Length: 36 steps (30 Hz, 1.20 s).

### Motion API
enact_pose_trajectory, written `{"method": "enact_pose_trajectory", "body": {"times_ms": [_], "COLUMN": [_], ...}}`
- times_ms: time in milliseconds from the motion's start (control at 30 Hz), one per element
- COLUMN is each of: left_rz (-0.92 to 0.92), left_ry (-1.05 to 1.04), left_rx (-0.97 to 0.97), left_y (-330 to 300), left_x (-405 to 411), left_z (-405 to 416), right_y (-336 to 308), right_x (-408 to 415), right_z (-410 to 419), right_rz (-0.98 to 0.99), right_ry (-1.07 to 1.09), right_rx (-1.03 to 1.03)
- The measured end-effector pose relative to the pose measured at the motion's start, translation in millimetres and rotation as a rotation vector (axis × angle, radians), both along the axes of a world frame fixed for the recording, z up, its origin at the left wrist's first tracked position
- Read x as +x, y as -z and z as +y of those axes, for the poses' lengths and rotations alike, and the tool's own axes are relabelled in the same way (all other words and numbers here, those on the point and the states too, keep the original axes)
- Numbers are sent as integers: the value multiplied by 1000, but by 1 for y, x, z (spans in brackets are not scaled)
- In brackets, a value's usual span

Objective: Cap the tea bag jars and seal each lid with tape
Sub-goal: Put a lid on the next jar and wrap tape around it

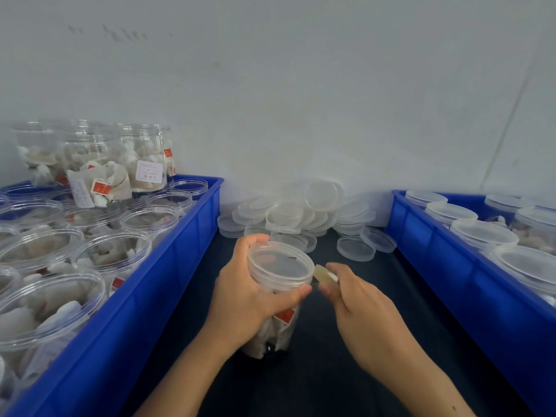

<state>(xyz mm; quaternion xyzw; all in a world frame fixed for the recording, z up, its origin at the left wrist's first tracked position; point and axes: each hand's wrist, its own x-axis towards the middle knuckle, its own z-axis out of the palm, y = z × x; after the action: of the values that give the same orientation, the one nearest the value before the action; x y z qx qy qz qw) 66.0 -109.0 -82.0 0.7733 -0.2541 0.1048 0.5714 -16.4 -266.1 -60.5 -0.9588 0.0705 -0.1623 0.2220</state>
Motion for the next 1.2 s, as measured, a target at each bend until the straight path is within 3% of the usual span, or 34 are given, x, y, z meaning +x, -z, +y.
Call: {"method": "enact_pose_trajectory", "body": {"times_ms": [233, 467, 600, 700, 833, 900, 1067, 1200], "left_rz": [-87, 62, 47, 2, -185, -245, -201, -211], "left_ry": [-14, 169, 215, 176, 25, -41, -123, -151], "left_rx": [228, 147, 188, 297, 693, 800, 760, 824], "left_y": [-9, -9, -10, -19, -38, -39, -34, -35], "left_x": [7, 21, 21, 18, 7, 1, -4, 1], "left_z": [6, 21, 23, 24, 24, 14, 0, 6], "right_y": [6, 7, 9, 9, 11, 12, 13, 10], "right_x": [6, 9, 10, 9, 9, 8, 5, 1], "right_z": [5, 9, 10, 11, 12, 12, 11, 6], "right_rz": [104, 41, -41, -55, -93, -106, -137, -179], "right_ry": [116, 0, 4, 17, -14, -21, -35, -56], "right_rx": [-43, 84, 8, -23, -41, -56, -4, -137]}}
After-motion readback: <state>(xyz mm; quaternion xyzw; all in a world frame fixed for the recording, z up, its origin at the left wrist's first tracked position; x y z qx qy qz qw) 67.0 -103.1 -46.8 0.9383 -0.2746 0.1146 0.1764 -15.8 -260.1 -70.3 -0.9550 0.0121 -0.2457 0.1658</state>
